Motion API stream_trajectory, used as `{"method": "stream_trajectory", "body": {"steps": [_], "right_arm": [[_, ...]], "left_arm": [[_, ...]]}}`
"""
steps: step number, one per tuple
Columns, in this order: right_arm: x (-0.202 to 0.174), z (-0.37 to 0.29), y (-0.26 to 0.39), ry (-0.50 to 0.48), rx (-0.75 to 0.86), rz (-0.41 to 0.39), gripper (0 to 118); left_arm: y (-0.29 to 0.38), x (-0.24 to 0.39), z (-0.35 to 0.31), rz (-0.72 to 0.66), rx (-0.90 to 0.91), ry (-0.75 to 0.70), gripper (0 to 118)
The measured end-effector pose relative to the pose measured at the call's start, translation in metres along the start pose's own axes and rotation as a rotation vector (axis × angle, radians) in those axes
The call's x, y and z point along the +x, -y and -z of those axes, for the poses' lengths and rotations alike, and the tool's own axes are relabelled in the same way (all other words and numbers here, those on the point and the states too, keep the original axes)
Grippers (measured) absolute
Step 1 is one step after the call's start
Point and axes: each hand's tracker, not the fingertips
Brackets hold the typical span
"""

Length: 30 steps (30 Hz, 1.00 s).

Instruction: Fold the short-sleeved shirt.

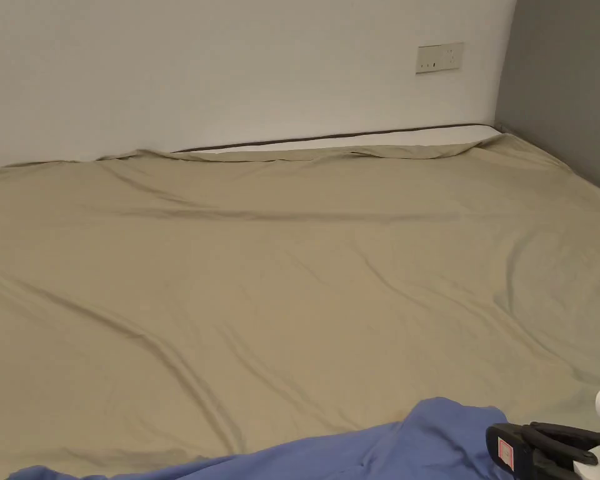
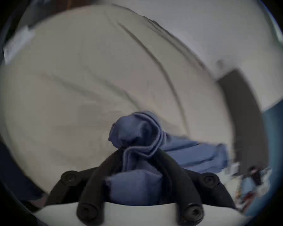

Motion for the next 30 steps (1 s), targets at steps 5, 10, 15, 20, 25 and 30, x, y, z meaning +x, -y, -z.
{"method": "stream_trajectory", "body": {"steps": [5,10,15,20,25,30], "right_arm": [[0.018,-0.017,0.01,-0.013,0.033,0.053,2],[0.045,-0.039,0.022,0.016,0.055,0.104,2],[0.078,-0.065,0.037,0.065,0.079,0.19,2],[0.101,-0.077,0.047,0.092,0.079,0.233,2],[0.108,-0.076,0.052,0.092,0.065,0.245,2],[0.108,-0.075,0.055,0.086,0.046,0.234,2]], "left_arm": [[0.019,0.132,0.027,0.3,-0.048,-0.028,14],[0.038,0.23,0.087,0.423,-0.195,0.114,14],[0.043,0.251,0.112,0.207,-0.378,0.341,99],[0.021,0.225,0.061,0.125,-0.285,0.415,106],[0.021,0.201,-0.002,0.277,0.008,0.145,65],[0.052,0.226,0.063,0.3,-0.142,-0.032,0]]}}
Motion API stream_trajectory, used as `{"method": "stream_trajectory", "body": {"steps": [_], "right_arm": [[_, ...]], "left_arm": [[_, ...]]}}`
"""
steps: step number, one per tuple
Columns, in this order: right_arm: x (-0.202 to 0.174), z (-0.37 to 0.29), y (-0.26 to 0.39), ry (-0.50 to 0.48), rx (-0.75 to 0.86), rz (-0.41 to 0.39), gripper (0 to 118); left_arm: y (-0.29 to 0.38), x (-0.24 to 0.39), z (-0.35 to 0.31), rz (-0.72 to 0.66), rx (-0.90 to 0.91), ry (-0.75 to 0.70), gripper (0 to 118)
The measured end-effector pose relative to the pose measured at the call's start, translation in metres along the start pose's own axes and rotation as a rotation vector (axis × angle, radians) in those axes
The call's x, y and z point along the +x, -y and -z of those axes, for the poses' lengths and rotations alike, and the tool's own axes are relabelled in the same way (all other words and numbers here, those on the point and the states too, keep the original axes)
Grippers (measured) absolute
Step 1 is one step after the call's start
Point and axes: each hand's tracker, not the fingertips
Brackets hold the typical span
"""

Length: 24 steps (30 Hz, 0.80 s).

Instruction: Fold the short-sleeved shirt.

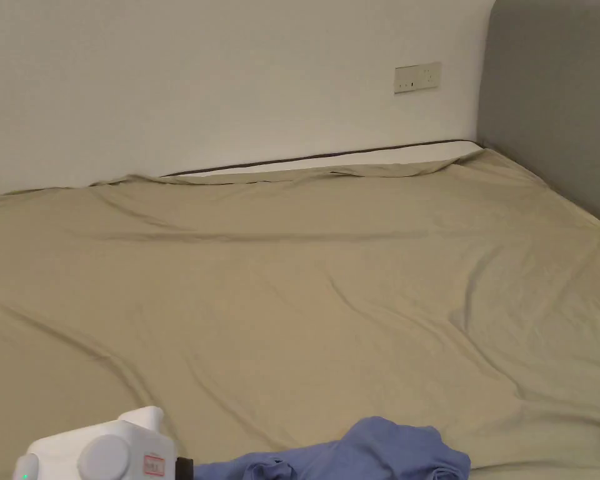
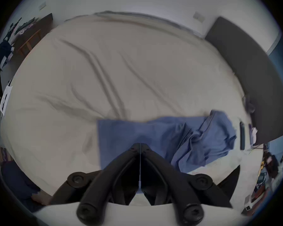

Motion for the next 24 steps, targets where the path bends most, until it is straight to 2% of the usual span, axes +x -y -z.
{"method": "stream_trajectory", "body": {"steps": [2,4,5,8,9,11,14,19,20,22,23,24], "right_arm": [[0.001,-0.001,0.001,0.004,-0.004,-0.002,2],[0.002,-0.003,0.001,0.012,-0.008,-0.005,2],[0.004,-0.004,0.001,0.019,-0.01,-0.001,2],[0.01,-0.007,0.003,0.034,-0.015,0.013,2],[0.012,-0.007,0.003,0.037,-0.015,0.019,2],[0.014,-0.007,0.003,0.039,-0.017,0.033,2],[0.016,-0.003,0.002,0.036,-0.023,0.045,2],[0.007,0.003,-0.004,0.025,-0.031,0.035,2],[0.005,0.005,-0.005,0.016,-0.037,0.035,2],[-0.002,0.011,-0.006,0.012,-0.053,0.026,2],[-0.007,0.015,-0.007,0.01,-0.066,0.016,2],[-0.013,0.019,-0.007,0.009,-0.078,0.0,2]], "left_arm": [[0.007,0.032,0.028,0.026,-0.065,0.054,0],[0.012,0.062,0.059,0.012,-0.119,0.191,0],[0.012,0.079,0.071,0.019,-0.155,0.207,0],[0.003,0.123,0.071,0.132,-0.143,0.075,0],[-0.003,0.129,0.064,0.153,-0.13,0.089,0],[-0.013,0.131,0.047,0.174,-0.099,0.208,0],[-0.027,0.121,0.006,0.137,-0.083,0.403,0],[-0.036,0.035,-0.065,0.081,0.057,0.701,0],[-0.03,0.013,-0.076,0.059,0.078,0.73,5],[-0.023,-0.044,-0.077,-0.029,0.097,0.751,92],[-0.016,-0.074,-0.066,-0.112,0.089,0.766,92],[-0.008,-0.099,-0.054,-0.176,0.039,0.756,103]]}}
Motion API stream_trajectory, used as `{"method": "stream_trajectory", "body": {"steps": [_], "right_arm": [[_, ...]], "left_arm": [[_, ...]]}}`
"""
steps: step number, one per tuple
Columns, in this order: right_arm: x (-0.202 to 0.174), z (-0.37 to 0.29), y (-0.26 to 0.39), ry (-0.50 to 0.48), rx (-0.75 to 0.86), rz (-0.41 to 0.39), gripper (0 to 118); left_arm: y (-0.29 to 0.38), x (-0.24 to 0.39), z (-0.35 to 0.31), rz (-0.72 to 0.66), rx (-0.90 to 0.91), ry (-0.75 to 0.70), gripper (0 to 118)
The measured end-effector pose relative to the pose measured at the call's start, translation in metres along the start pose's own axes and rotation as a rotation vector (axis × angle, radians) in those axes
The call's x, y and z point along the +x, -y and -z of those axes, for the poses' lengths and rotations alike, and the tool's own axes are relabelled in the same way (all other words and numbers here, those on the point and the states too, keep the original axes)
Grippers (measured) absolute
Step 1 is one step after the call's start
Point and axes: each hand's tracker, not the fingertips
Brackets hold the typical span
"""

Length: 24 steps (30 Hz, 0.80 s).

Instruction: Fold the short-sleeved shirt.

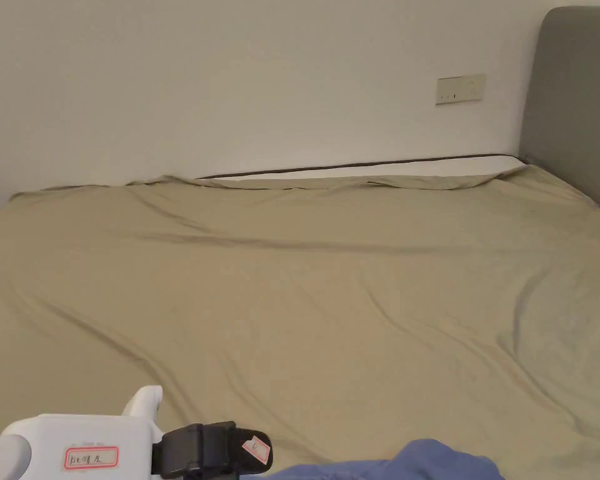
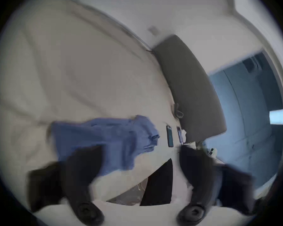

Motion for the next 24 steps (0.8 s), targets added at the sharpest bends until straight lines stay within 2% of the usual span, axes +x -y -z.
{"method": "stream_trajectory", "body": {"steps": [1,5,10,11,13,16,17,18,19,20,22,24], "right_arm": [[-0.006,0.004,0.0,-0.001,-0.01,-0.015,2],[-0.034,0.025,0.002,-0.042,-0.053,-0.05,2],[-0.075,0.048,0.009,-0.112,-0.096,-0.104,2],[-0.081,0.052,0.009,-0.136,-0.112,-0.112,2],[-0.091,0.059,0.01,-0.154,-0.13,-0.132,2],[-0.1,0.065,0.009,-0.156,-0.157,-0.172,2],[-0.102,0.066,0.008,-0.151,-0.16,-0.183,2],[-0.103,0.066,0.007,-0.147,-0.16,-0.19,2],[-0.103,0.065,0.007,-0.147,-0.158,-0.191,2],[-0.101,0.065,0.006,-0.154,-0.157,-0.189,2],[-0.097,0.063,0.003,-0.16,-0.154,-0.184,2],[-0.093,0.058,0.001,-0.147,-0.135,-0.181,2]], "left_arm": [[0.005,-0.027,-0.009,-0.073,-0.001,-0.032,113],[0.01,-0.113,-0.014,-0.262,0.092,-0.084,114],[0.018,-0.154,0.039,-0.283,-0.001,0.04,114],[0.022,-0.153,0.056,-0.264,-0.047,0.067,114],[0.026,-0.143,0.076,-0.113,0.017,0.199,114],[0.034,-0.114,0.108,0.035,-0.011,0.131,109],[0.034,-0.101,0.105,0.053,0.034,0.056,101],[0.032,-0.096,0.104,0.061,0.016,0.002,66],[0.03,-0.096,0.103,0.057,0.0,-0.023,23],[0.024,-0.099,0.097,0.015,-0.022,-0.055,15],[0.019,-0.113,0.083,-0.154,-0.046,-0.019,15],[0.022,-0.118,0.06,-0.167,-0.003,-0.003,15]]}}
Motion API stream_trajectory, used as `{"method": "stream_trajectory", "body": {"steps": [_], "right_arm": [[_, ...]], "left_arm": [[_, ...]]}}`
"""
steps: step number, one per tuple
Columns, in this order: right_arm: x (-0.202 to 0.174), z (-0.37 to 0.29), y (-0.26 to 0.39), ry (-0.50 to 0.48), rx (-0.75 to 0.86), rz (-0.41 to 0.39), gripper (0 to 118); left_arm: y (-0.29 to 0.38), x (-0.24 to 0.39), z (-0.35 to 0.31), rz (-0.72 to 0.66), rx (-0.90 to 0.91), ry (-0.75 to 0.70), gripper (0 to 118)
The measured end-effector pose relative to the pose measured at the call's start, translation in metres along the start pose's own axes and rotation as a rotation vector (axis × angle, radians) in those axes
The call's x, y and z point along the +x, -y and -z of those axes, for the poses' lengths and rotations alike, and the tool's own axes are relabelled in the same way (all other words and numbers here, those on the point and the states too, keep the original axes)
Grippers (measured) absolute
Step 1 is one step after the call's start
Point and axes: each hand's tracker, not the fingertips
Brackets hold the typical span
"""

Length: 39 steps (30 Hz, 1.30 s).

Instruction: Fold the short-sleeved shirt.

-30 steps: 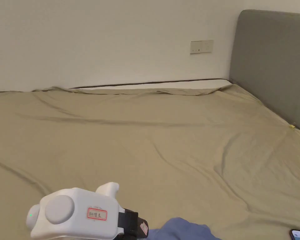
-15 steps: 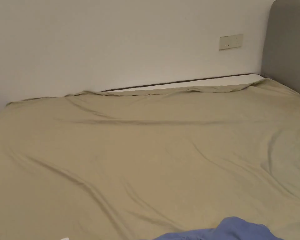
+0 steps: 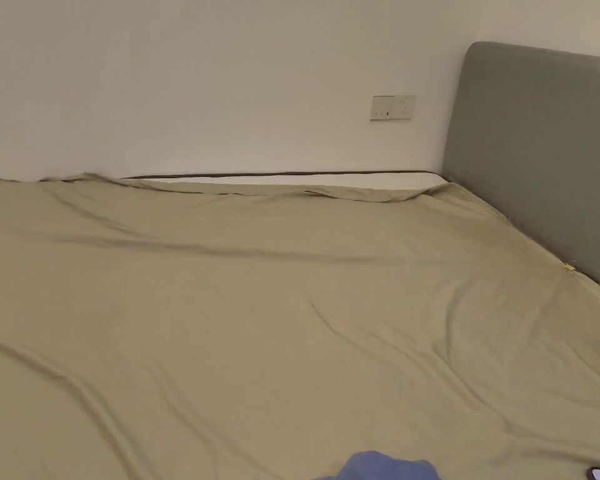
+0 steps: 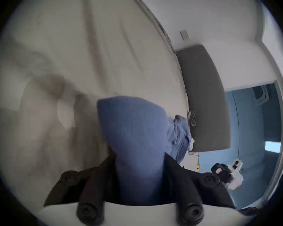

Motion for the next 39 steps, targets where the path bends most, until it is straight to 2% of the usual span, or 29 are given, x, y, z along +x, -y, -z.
{"method": "stream_trajectory", "body": {"steps": [3,5,6,8,10,13,15,16,19,20,22,26,27,28,30,31,32,34,36,38,39], "right_arm": [[0.01,-0.012,0.0,0.0,0.034,0.028,2],[0.017,-0.02,0.0,0.009,0.051,0.045,2],[0.021,-0.024,0.0,0.014,0.061,0.052,2],[0.031,-0.032,0.003,0.026,0.084,0.064,2],[0.041,-0.037,0.005,0.033,0.096,0.09,2],[0.058,-0.047,0.01,0.051,0.122,0.125,2],[0.071,-0.053,0.014,0.058,0.143,0.151,2],[0.077,-0.056,0.016,0.06,0.15,0.163,2],[0.096,-0.065,0.021,0.085,0.171,0.194,2],[0.101,-0.069,0.023,0.093,0.181,0.206,2],[0.113,-0.078,0.027,0.098,0.197,0.232,2],[0.131,-0.096,0.039,0.133,0.224,0.271,2],[0.134,-0.1,0.042,0.143,0.229,0.28,2],[0.137,-0.105,0.045,0.152,0.234,0.293,2],[0.144,-0.114,0.053,0.163,0.247,0.319,2],[0.146,-0.117,0.056,0.166,0.251,0.33,2],[0.149,-0.12,0.059,0.169,0.254,0.34,2],[0.154,-0.122,0.062,0.177,0.25,0.353,2],[0.157,-0.121,0.064,0.19,0.241,0.354,2],[0.157,-0.118,0.064,0.199,0.228,0.348,2],[0.155,-0.116,0.062,0.201,0.221,0.343,2]], "left_arm": [[0.004,0.001,-0.032,-0.005,0.035,0.005,15],[0.007,0.001,-0.056,-0.133,0.055,0.012,15],[0.007,0.001,-0.068,-0.149,0.093,0.007,15],[0.008,0.01,-0.087,-0.164,0.179,-0.11,15],[0.006,0.023,-0.096,-0.202,0.231,-0.168,15],[0.018,0.072,-0.094,-0.181,0.307,-0.338,15],[0.022,0.104,-0.075,-0.173,0.33,-0.431,15],[0.02,0.115,-0.062,-0.126,0.319,-0.459,15],[0.025,0.173,0.004,0.104,0.223,-0.589,15],[0.014,0.172,0.027,0.17,0.173,-0.613,15],[0.015,0.193,0.076,0.256,0.078,-0.586,15],[0.021,0.224,0.164,0.273,-0.105,-0.463,15],[0.02,0.222,0.183,0.249,-0.16,-0.466,18],[0.017,0.214,0.195,0.217,-0.208,-0.476,30],[0.009,0.205,0.201,0.181,-0.252,-0.403,77],[0.003,0.205,0.195,0.131,-0.266,-0.33,83],[0.0,0.21,0.18,0.082,-0.265,-0.303,84],[-0.008,0.223,0.143,0.106,-0.203,-0.278,84],[-0.008,0.242,0.096,0.233,-0.111,-0.321,84],[0.002,0.257,0.054,0.389,0.027,-0.456,83],[0.015,0.261,0.039,0.503,0.114,-0.523,76]]}}
